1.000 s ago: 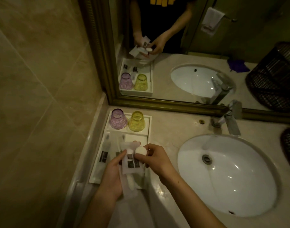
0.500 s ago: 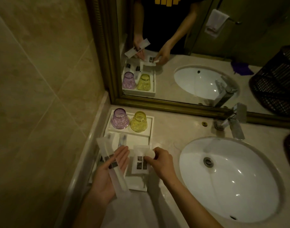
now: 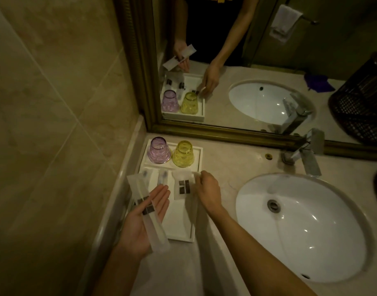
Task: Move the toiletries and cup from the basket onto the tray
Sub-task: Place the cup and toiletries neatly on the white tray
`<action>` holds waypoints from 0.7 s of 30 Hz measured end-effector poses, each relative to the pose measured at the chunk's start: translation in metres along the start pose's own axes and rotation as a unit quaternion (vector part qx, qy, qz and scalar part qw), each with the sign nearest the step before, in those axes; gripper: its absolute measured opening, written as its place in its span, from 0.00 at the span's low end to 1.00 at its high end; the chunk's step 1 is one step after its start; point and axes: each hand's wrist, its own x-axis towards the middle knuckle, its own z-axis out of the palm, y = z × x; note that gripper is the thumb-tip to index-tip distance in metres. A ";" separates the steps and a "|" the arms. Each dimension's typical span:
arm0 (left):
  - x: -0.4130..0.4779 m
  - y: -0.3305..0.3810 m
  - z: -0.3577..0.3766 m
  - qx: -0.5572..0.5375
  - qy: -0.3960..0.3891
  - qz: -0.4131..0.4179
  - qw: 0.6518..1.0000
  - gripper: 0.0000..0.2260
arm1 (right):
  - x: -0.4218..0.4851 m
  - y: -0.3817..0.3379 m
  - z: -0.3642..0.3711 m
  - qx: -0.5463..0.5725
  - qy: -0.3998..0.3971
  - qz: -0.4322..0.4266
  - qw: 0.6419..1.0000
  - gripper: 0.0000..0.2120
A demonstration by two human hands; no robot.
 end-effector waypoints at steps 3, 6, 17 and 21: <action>0.005 0.001 0.001 0.004 0.009 0.000 1.000 0.19 | -0.007 0.005 -0.004 0.039 -0.003 -0.025 0.999 0.14; 0.009 0.005 0.007 0.013 0.003 0.006 1.000 0.18 | -0.019 0.009 -0.014 0.051 -0.036 -0.052 0.997 0.07; 0.016 0.023 0.017 0.033 -0.009 0.013 0.999 0.20 | -0.085 0.036 0.007 -0.140 -0.149 -0.211 0.956 0.07; 0.016 0.020 0.012 0.036 -0.015 0.008 0.999 0.20 | -0.086 0.038 0.010 -0.218 -0.079 -0.257 0.938 0.11</action>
